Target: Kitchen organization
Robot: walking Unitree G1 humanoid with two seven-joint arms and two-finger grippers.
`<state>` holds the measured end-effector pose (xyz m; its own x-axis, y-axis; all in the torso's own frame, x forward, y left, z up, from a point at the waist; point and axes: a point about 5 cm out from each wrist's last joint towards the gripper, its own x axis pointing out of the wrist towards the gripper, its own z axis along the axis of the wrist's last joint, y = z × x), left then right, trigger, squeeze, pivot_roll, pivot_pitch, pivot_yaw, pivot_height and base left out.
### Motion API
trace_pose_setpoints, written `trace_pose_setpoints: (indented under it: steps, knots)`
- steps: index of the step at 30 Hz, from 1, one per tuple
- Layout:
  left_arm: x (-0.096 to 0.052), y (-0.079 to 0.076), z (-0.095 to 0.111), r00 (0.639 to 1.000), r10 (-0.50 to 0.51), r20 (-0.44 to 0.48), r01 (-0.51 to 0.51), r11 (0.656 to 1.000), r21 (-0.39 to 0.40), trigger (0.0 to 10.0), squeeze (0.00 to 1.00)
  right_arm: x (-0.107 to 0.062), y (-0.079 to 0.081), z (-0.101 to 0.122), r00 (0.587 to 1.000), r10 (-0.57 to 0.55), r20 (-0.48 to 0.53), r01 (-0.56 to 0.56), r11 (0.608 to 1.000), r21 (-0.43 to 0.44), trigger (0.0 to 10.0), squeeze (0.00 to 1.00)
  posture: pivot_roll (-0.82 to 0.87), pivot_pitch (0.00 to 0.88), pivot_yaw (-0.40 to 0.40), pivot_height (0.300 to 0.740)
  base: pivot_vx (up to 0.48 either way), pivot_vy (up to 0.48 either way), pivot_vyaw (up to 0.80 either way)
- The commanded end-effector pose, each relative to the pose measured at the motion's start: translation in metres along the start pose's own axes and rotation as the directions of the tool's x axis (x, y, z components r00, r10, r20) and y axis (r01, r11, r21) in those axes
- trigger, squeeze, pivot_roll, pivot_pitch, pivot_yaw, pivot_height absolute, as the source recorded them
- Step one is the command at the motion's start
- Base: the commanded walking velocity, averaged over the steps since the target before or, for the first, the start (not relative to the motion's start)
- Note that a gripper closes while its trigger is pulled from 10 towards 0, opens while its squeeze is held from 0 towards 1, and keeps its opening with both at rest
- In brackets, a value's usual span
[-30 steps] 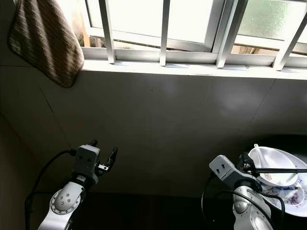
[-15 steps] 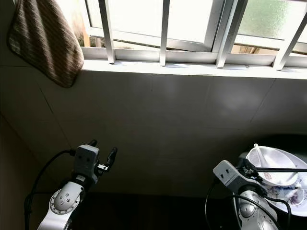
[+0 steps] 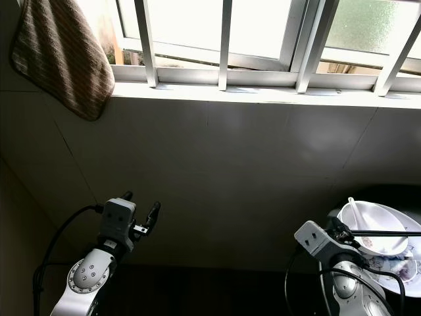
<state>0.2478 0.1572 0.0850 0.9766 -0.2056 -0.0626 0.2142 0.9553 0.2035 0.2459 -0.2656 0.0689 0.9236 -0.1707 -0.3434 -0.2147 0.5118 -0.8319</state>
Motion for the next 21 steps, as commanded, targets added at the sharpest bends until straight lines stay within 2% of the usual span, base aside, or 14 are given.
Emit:
trace_pose_setpoints:
  steps: [1, 9, 21]
  knots:
    - [0.001, 0.001, -0.002, 1.0, -0.001, -0.015, 0.001, 1.0, 0.001, 10.0, 0.0, 0.005, -0.012, -0.003, 1.0, -0.023, 0.019, 0.023, 1.0, -0.006, 10.0, 0.0, 0.01, 0.0, -0.031, 0.74, 0.0, 0.0, 0.0]
    - [0.001, 0.001, -0.002, 1.0, -0.001, -0.015, 0.001, 1.0, -0.001, 10.0, 0.0, 0.012, -0.015, -0.012, 1.0, -0.002, 0.023, 0.004, 0.997, -0.081, 10.0, 0.0, 0.02, 0.0, -0.036, 0.74, 0.0, 0.0, 0.0]
    - [0.001, 0.002, -0.002, 1.0, 0.004, -0.017, -0.004, 1.0, -0.002, 10.0, 0.0, 0.021, -0.017, -0.026, 1.0, 0.018, 0.01, -0.017, 0.996, -0.091, 10.0, 0.0, 0.02, 0.0, -0.037, 0.74, 0.0, 0.0, 0.0]
